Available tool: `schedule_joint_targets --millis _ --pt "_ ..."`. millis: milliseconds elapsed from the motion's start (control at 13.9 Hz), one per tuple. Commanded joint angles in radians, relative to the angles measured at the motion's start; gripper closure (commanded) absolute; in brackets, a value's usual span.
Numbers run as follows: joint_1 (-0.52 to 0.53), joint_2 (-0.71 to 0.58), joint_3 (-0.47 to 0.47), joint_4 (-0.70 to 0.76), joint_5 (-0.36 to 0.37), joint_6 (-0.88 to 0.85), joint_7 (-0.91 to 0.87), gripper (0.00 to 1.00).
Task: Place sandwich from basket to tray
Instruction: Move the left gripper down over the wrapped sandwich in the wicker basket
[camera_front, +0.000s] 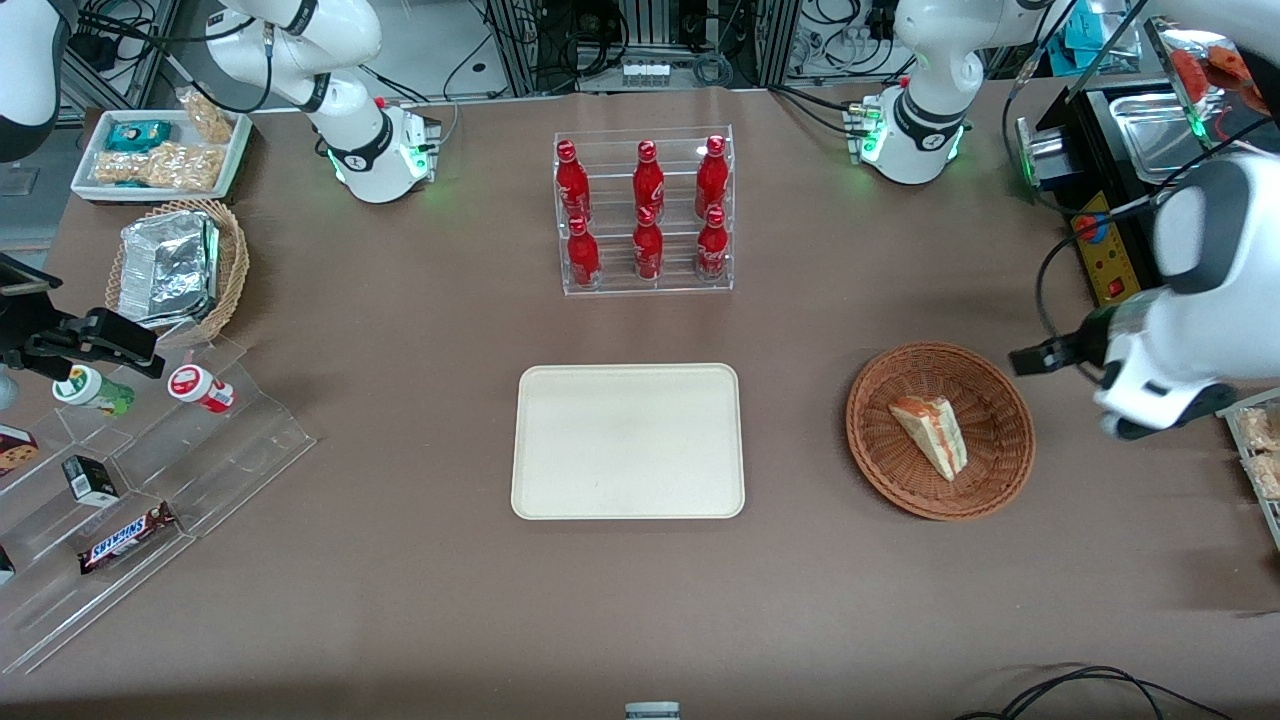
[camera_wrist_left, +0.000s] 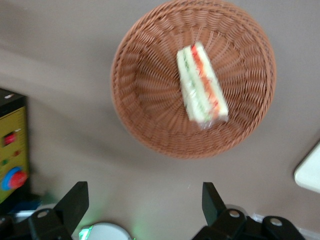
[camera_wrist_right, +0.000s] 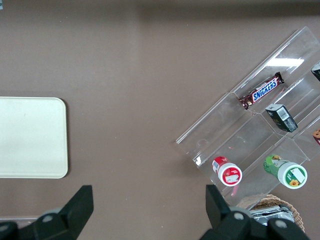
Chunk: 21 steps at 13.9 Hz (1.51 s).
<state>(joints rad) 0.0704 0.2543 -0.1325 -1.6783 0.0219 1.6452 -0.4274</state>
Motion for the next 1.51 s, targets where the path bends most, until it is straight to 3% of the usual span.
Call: schedule_joint_targets --millis 0,288,863,1151,1439 --pt "-0.008 -0.026 0.001 -0.144 -0.011 0.189 -0.095 0.0" --pt "-0.049 0.032 0.002 -0.225 -0.011 0.379 -0.229 0.0" --pt "-0.072 0.106 0.001 -0.221 0.003 0.432 -0.269 0.0" --pt "-0.095 0.158 0.002 -0.215 0.007 0.479 -0.411 0.0" --pt "-0.098 0.183 0.004 -0.225 0.007 0.492 -0.435 0.0"
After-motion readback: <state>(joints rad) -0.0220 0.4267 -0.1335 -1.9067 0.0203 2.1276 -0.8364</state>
